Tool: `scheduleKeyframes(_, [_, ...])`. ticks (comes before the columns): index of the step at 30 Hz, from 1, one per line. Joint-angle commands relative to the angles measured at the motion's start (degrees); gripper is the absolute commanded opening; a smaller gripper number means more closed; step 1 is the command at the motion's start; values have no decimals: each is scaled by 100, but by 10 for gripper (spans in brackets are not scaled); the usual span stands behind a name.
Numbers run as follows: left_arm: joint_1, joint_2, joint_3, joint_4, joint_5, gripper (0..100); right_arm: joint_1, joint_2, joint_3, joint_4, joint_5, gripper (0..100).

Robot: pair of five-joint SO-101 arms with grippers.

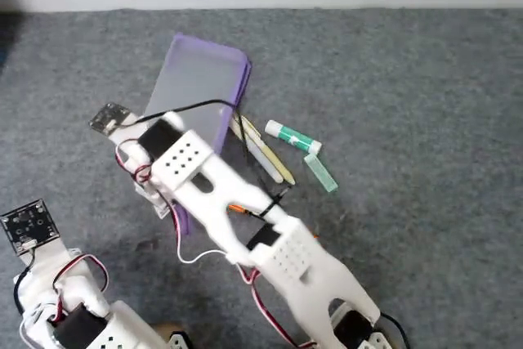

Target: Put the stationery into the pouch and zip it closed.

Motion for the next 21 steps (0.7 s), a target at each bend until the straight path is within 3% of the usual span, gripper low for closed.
scheduleKeyframes(1, [-35,-53,-321,9,-53,15,365,-1341,1064,268,105,8])
scheduleKeyframes(7, [-26,-53,-338,18,-79,15,778,-3011,3130,259,862,8])
scheduleKeyframes(12, [44,-53,-374,149,-193,15,1253,-4057,4281,259,1046,8])
scheduleKeyframes(21, [1169,-53,-462,176,-545,15,2519,-4778,5793,233,2295,9])
